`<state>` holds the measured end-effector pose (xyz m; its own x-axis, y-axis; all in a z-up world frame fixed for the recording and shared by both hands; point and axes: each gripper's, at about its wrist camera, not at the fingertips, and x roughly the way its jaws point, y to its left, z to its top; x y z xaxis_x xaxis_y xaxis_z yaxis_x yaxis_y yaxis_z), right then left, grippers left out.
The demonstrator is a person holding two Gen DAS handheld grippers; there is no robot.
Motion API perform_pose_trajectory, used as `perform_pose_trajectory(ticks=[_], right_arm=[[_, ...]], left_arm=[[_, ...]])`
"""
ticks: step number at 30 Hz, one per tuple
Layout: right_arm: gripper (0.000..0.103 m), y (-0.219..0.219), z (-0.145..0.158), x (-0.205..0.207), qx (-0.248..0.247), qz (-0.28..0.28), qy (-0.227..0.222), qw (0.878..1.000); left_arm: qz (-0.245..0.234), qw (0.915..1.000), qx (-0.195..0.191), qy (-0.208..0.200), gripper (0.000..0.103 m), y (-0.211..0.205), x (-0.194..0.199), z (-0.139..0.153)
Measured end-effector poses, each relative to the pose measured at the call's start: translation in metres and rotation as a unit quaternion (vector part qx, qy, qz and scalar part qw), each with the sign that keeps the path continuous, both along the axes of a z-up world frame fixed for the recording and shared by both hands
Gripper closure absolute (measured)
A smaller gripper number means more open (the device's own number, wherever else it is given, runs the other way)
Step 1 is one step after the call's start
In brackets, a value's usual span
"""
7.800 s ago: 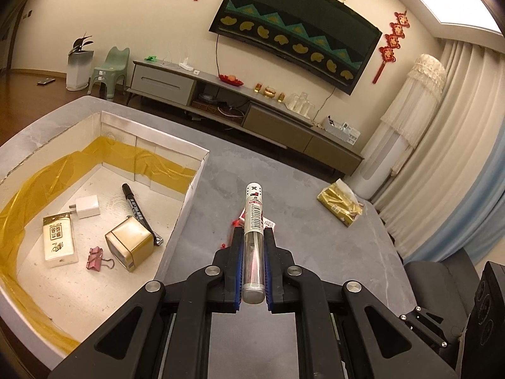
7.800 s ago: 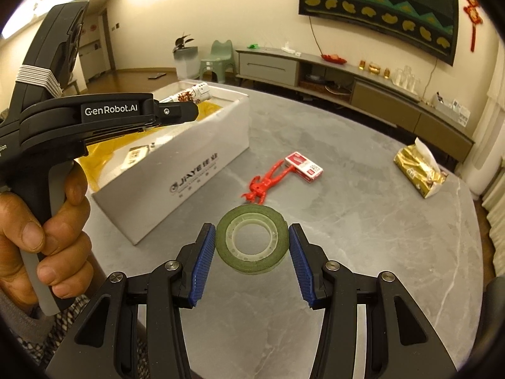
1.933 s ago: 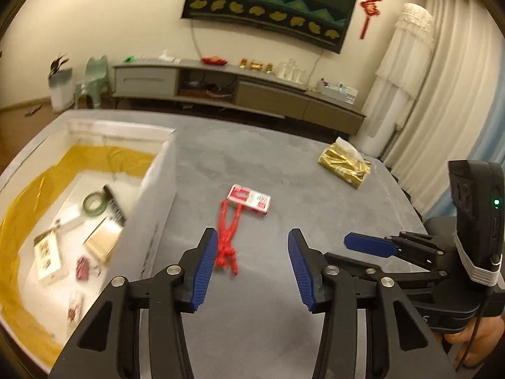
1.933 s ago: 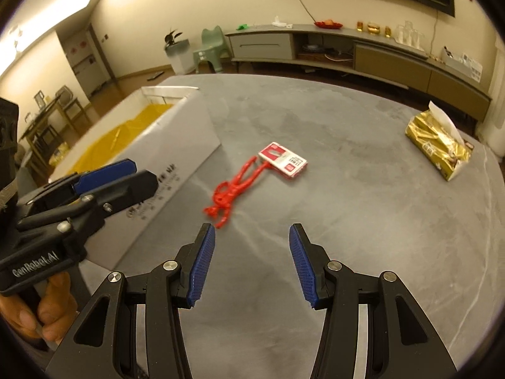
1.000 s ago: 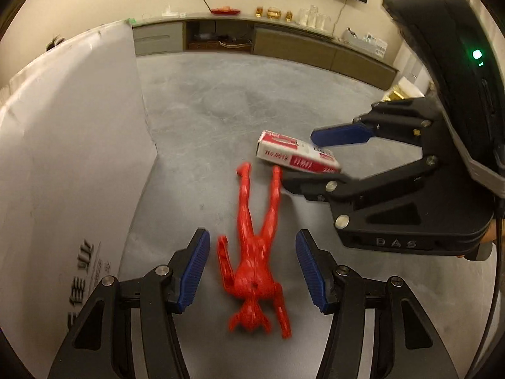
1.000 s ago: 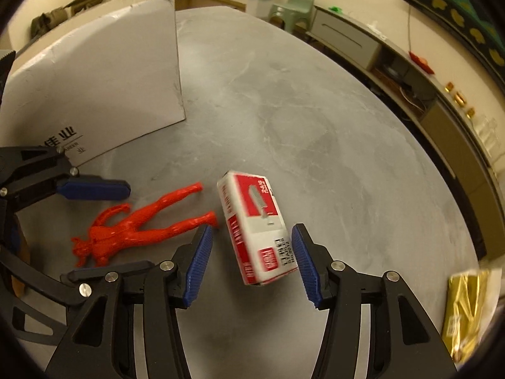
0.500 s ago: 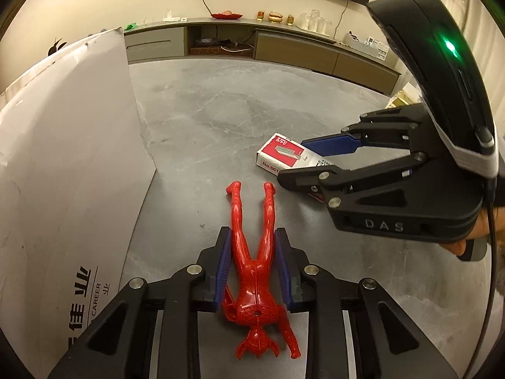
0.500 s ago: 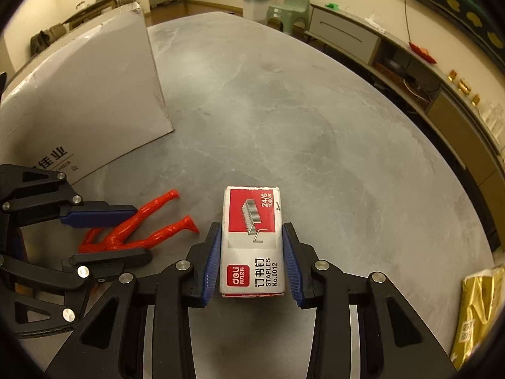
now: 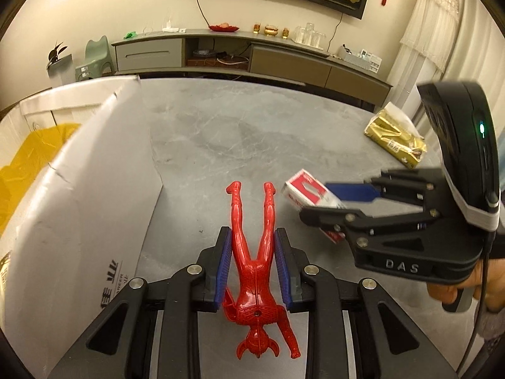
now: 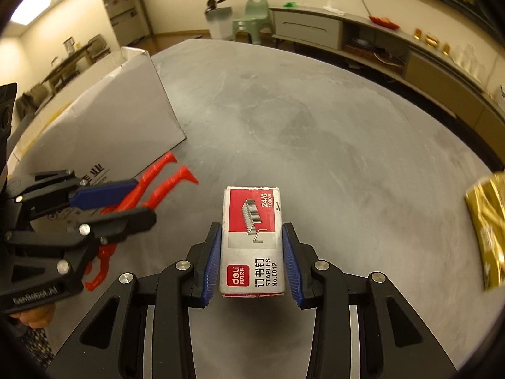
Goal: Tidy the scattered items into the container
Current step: 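Carry the red figure and staples box over the yellow-lined box with both tools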
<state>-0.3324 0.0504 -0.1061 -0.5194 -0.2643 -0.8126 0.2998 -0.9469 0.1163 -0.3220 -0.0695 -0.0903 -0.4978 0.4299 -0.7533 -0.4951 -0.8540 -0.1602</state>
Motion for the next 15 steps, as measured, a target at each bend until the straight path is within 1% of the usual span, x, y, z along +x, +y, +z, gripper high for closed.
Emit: perform_pose_trajectory(ticks=[6, 15], right_arm=[[0.064, -0.002, 0.015, 0.025, 0.000, -0.016, 0.001, 1.000], [0.064, -0.029, 0.041, 0.067, 0.012, -0.008, 0.009, 1.000]], left_arm=[[-0.004, 0.9998, 0.011, 0.013, 0.075, -0.006, 0.012, 0.020], [-0.002, 0.9991, 0.030, 0.031, 0.075, -0.028, 0.031, 0.046]])
